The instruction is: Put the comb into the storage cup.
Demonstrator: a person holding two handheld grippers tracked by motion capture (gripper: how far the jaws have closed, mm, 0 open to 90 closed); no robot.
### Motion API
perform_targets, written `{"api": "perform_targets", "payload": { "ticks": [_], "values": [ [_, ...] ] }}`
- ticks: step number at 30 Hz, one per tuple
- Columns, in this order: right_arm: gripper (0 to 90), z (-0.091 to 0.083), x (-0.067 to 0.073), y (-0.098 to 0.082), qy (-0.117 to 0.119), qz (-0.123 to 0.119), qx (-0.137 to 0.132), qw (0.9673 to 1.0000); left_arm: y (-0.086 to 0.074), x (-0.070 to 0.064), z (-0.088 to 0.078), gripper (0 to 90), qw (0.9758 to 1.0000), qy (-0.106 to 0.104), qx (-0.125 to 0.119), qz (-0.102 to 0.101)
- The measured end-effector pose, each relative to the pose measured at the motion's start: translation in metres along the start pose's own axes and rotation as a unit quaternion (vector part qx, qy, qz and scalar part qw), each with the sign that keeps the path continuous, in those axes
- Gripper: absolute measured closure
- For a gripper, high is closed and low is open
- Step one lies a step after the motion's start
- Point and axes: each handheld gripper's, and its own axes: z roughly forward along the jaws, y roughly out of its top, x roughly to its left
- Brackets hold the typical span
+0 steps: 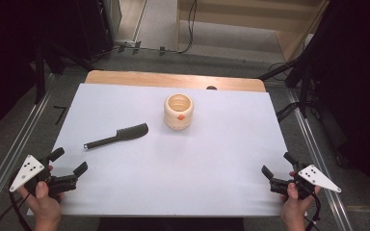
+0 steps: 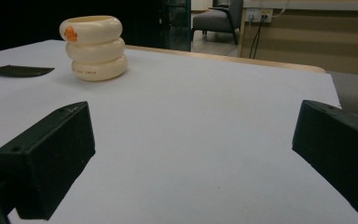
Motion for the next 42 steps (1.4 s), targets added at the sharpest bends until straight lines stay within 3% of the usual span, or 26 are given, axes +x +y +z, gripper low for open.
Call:
{"api": "perform_targets", "payload": {
  "ticks": [4,13,16,20,42],
  "values": [
    [0.0,0.001,0.002,0.000,0.004,-0.007,0.001,1.0000,0.003,-0.002,-0.001,0.0,1.0000,-0.002,0.001,0.004],
    [0.0,0.002,0.003,-0.001,0.005,-0.014,0.001,0.9999,0.013,-0.013,0.011,0.0,0.9991,-0.011,0.028,0.029],
    [0.0,0.002,0.003,-0.001,0.007,-0.015,0.002,0.9999,0.017,-0.013,0.016,0.0,0.9989,-0.008,0.038,0.028],
    [0.0,0.002,0.003,-0.002,0.008,-0.014,0.002,0.9999,0.020,-0.012,0.019,0.0,0.9986,-0.022,0.041,0.024],
    [0.0,0.004,0.005,-0.002,0.014,-0.028,0.005,0.9995,0.050,-0.008,0.039,0.0,0.9913,-0.041,0.108,0.063]
  ]
}}
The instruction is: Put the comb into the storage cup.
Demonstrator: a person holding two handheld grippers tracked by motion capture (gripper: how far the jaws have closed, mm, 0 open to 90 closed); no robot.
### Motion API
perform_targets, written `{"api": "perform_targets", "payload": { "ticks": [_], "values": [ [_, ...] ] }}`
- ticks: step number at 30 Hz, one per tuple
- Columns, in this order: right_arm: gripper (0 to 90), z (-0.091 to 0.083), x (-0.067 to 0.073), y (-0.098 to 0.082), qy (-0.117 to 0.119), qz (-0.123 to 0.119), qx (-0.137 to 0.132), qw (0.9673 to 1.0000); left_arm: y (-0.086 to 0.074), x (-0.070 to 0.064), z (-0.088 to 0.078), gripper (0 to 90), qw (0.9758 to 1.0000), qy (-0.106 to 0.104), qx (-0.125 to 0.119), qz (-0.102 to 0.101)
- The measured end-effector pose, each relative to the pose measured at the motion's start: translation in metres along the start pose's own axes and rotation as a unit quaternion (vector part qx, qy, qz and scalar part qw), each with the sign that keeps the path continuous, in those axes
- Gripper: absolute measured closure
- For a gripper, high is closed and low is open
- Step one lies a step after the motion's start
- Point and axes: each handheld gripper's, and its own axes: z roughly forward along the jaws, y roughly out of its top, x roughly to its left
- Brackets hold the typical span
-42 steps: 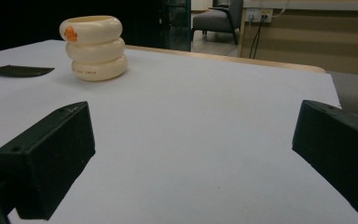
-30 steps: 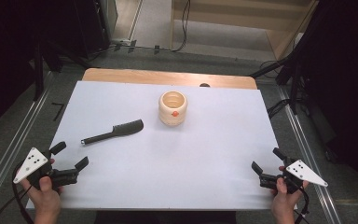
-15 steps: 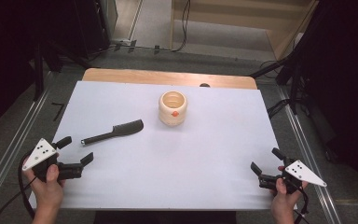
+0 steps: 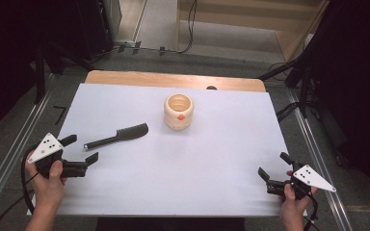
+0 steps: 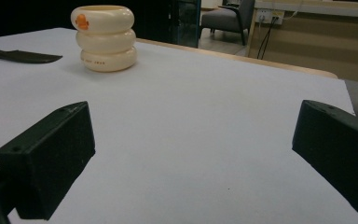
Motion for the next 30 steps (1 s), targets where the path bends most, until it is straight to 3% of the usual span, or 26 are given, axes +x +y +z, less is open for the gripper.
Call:
{"api": "perform_targets", "payload": {
  "ticks": [10,18,22,30],
  "values": [
    [0.0,0.000,0.000,0.000,0.002,-0.001,0.001,1.0000,0.010,0.004,0.011,0.0,0.9992,-0.008,0.037,0.010],
    [0.0,0.001,0.000,0.000,0.003,-0.003,0.001,1.0000,0.020,0.008,0.019,0.0,0.9974,-0.007,0.065,0.030],
    [0.0,0.001,0.000,0.000,0.008,-0.002,0.004,1.0000,0.025,0.011,0.024,0.0,0.9957,-0.019,0.080,0.042],
    [0.0,0.002,0.001,0.000,0.010,-0.004,0.005,0.9999,0.034,0.013,0.034,0.0,0.9892,-0.035,0.126,0.065]
  ]
}}
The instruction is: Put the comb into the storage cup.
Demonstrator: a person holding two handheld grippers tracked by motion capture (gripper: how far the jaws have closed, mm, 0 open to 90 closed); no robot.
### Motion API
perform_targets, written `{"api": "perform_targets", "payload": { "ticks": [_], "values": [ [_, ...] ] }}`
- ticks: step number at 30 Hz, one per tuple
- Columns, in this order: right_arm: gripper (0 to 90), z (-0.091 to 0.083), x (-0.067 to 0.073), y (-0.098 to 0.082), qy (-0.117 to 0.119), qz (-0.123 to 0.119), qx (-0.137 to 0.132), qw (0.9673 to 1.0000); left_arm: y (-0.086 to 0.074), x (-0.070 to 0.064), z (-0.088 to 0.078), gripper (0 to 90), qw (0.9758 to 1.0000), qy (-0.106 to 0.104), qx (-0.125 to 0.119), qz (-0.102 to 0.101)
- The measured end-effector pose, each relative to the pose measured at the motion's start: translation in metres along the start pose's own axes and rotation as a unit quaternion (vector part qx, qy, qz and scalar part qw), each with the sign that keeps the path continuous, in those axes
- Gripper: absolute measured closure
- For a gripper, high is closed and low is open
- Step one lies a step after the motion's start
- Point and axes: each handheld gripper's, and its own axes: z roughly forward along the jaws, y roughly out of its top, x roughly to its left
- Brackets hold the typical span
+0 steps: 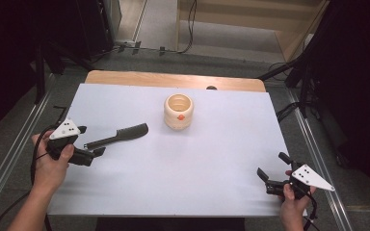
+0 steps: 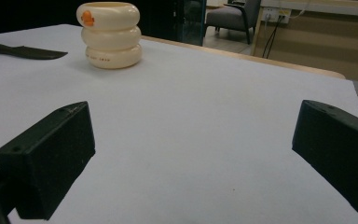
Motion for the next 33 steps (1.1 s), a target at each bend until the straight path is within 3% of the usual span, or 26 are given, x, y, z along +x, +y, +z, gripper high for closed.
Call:
{"api": "perform_targets", "payload": {
  "ticks": [7,14,19,20,26,31,33],
  "values": [
    [0.0,0.000,0.000,0.000,0.000,-0.002,0.000,1.0000,0.009,0.000,0.007,0.0,0.9990,0.004,0.037,0.022],
    [0.0,0.001,0.000,0.000,0.000,-0.005,0.002,1.0000,0.016,0.000,0.015,0.0,0.9967,-0.007,0.068,0.044],
    [0.0,0.001,0.001,0.000,0.000,-0.004,0.003,1.0000,0.017,0.002,0.024,0.0,0.9930,-0.018,0.098,0.064],
    [0.0,0.001,0.001,0.000,0.001,-0.005,0.002,1.0000,0.017,0.002,0.027,0.0,0.9908,-0.021,0.112,0.073],
    [0.0,0.001,0.001,0.000,0.002,-0.007,0.005,1.0000,0.020,0.003,0.033,0.0,0.9880,-0.032,0.131,0.076],
    [0.0,0.001,0.001,0.000,0.002,-0.006,0.004,1.0000,0.022,0.005,0.041,0.0,0.9843,-0.037,0.152,0.081],
    [0.0,0.001,0.001,0.000,0.002,-0.006,0.004,1.0000,0.022,0.006,0.044,0.0,0.9816,-0.037,0.165,0.088]
  ]
}}
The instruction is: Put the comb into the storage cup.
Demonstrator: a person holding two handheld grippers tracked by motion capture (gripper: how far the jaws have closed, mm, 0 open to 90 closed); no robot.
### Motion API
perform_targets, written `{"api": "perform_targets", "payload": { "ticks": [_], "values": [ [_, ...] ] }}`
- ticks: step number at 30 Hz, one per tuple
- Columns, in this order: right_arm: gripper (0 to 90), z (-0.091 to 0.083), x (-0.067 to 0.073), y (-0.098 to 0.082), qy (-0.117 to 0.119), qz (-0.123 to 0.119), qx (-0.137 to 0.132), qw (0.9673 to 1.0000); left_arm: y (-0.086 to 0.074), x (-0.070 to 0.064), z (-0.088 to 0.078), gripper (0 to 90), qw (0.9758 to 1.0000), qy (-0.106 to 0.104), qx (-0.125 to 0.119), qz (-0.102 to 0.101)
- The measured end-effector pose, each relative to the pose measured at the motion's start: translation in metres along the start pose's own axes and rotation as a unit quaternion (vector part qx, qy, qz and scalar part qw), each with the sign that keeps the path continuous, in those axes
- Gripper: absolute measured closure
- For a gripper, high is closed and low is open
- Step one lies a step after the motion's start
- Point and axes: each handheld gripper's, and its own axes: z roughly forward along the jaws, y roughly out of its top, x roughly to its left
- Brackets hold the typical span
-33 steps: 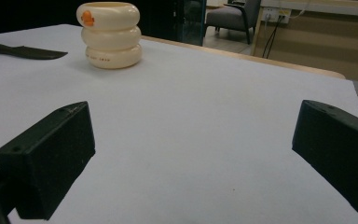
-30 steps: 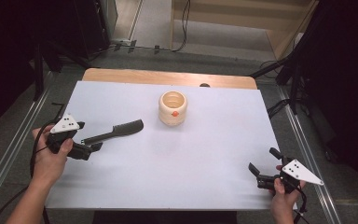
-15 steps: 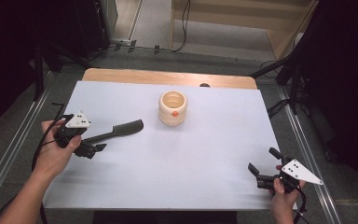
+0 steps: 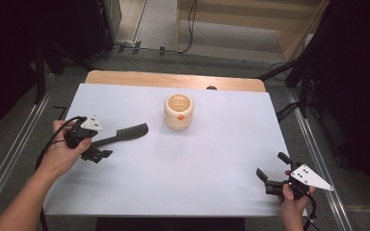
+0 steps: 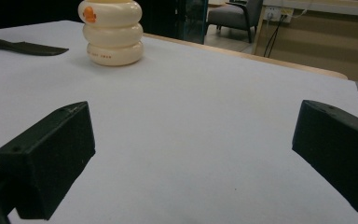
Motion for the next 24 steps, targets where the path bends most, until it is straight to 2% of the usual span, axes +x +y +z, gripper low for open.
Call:
{"api": "perform_targets", "payload": {
  "ticks": [1,3,7,9,13,17,19,20,21,22,24],
  "values": [
    [0.0,0.000,0.000,0.000,0.000,0.000,0.001,1.0000,0.001,0.001,0.001,0.0,0.9999,0.003,0.008,0.007],
    [0.0,0.000,0.000,0.000,0.000,-0.001,0.001,1.0000,0.002,0.003,0.003,0.0,0.9999,0.002,0.014,0.009],
    [0.0,0.000,0.000,0.000,0.000,-0.001,-0.001,1.0000,0.004,0.009,0.006,0.0,0.9998,-0.017,0.014,-0.002],
    [0.0,0.000,0.000,0.000,0.000,0.000,-0.002,1.0000,0.005,0.013,0.008,0.0,0.9993,-0.032,0.020,-0.008],
    [0.0,0.000,0.000,0.000,0.000,0.000,-0.001,1.0000,0.007,0.016,0.011,0.0,0.9987,-0.035,0.033,-0.016],
    [0.0,0.000,0.000,0.000,-0.001,0.002,-0.001,1.0000,0.008,0.021,0.011,0.0,0.9983,-0.038,0.033,-0.030],
    [0.0,0.000,-0.001,0.000,0.000,0.004,-0.003,1.0000,0.009,0.023,0.012,6.6,0.9978,-0.037,0.040,-0.037],
    [0.0,0.000,-0.001,0.000,0.000,0.004,-0.002,1.0000,0.009,0.024,0.013,6.6,0.9976,-0.035,0.045,-0.039],
    [0.0,0.000,-0.001,0.000,0.000,0.005,-0.002,1.0000,0.010,0.024,0.014,8.4,0.9977,-0.026,0.051,-0.037],
    [0.0,0.000,-0.001,0.000,0.001,0.006,-0.003,1.0000,0.012,0.024,0.014,15.8,0.9976,-0.017,0.057,-0.035],
    [0.0,0.000,-0.001,0.000,0.001,0.005,-0.003,1.0000,0.015,0.023,0.015,17.5,0.9973,-0.003,0.068,-0.026]
  ]
}}
